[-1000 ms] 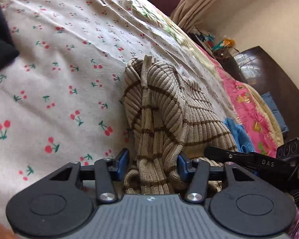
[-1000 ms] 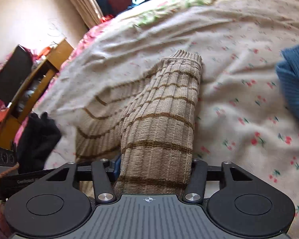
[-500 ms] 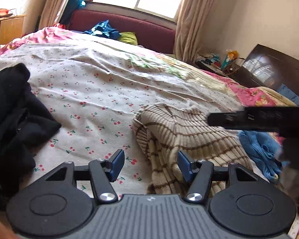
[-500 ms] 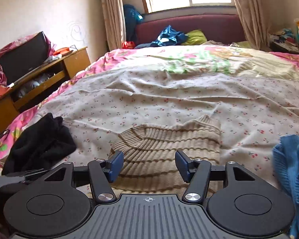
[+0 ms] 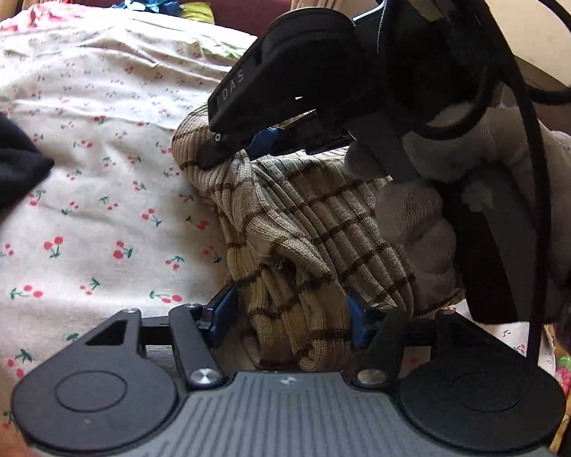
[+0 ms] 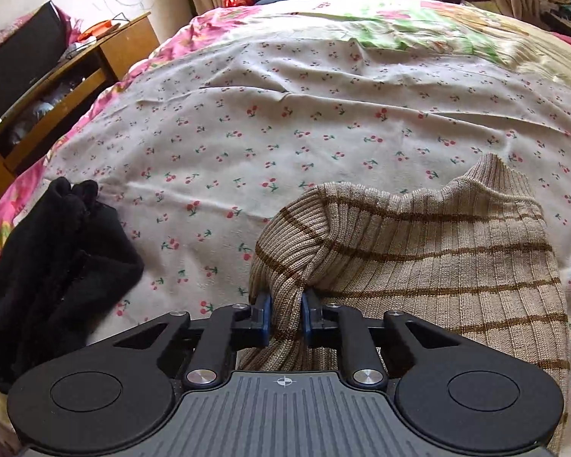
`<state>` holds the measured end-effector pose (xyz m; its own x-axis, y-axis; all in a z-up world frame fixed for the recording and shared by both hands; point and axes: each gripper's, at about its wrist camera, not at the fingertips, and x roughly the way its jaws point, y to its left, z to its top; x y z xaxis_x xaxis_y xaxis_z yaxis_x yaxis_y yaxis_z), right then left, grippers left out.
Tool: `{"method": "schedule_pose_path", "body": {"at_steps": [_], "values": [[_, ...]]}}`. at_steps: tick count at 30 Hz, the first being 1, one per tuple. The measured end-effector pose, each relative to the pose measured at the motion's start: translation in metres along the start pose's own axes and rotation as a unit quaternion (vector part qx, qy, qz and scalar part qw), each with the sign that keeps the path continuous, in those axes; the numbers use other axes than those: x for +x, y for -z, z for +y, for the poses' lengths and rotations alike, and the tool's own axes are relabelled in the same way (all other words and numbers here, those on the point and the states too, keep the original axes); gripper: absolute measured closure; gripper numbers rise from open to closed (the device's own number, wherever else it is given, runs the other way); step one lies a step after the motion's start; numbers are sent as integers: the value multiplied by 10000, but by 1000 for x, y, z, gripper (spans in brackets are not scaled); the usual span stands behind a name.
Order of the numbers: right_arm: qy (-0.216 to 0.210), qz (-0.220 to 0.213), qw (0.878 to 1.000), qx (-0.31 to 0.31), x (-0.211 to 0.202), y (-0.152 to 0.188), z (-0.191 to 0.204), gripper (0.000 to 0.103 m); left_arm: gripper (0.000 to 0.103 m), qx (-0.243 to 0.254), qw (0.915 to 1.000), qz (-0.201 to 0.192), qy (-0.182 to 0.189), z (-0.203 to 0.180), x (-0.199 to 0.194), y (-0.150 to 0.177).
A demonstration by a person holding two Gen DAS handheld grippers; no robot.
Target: Fold small clothes
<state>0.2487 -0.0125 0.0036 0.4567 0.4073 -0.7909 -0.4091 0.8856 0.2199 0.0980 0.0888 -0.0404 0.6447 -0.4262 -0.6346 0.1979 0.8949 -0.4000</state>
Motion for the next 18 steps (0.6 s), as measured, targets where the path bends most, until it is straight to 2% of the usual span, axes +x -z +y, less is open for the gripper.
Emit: {"method": "schedule_pose_path", "body": {"at_steps": [4,7,9,11,13,15,18], "values": [[87,214,9997,-24,22,2,13,86,34,-109,9999,1,-21,5,-2,2],[10,88,9999,62,13,3,7,86,34,-112,9999,-55,7,2,-5,2],[-29,-44,9999,145,-3,4,0,82,33,-54,9999,-75,-46,-2,-6,3],[-132,-257,9990,353,-27,7,-12,72,32,11,9997,-143,-217,-6,-9,3],[-150,-543,9973,471,-52,15,-25,72,32,-180,9992,-162,-310,-6,-15,4],[17,-819,9959,394,-77,30,-37,71,32,-425,9984,-120,-340,-2,-20,6],[267,-968,9945,299,-96,63,-55,70,30,-591,9966,-105,-568,4,-27,8]]}}
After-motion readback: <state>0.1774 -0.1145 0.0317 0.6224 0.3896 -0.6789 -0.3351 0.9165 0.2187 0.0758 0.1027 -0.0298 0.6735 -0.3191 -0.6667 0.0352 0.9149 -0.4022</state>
